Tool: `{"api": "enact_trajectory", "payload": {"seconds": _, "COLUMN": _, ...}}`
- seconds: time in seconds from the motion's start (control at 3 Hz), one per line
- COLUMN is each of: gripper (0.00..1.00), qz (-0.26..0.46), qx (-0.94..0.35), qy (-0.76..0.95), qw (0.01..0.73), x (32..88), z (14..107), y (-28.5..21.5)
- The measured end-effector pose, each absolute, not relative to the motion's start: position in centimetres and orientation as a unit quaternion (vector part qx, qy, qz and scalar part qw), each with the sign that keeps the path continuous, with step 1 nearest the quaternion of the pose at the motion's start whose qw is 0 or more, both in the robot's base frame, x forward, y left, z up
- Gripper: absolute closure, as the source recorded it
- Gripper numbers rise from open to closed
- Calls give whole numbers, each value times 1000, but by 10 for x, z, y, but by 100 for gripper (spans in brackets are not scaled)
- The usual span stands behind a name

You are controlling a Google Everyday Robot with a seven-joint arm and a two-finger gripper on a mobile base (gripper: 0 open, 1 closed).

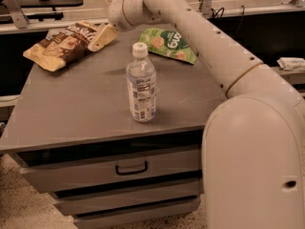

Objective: Move brown chip bag near blue plastic bottle

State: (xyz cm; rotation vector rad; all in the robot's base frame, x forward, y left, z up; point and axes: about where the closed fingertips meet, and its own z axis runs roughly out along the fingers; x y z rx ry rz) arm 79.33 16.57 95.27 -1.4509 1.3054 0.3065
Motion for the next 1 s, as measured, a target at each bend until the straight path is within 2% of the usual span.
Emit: {"api": "enact_trajectory", "payload": {"seconds": 1.0, "gripper": 0, "qz": 164, "qx": -531, "qy": 643, "qw": 528, "x": 821, "z": 887, "y": 181}}
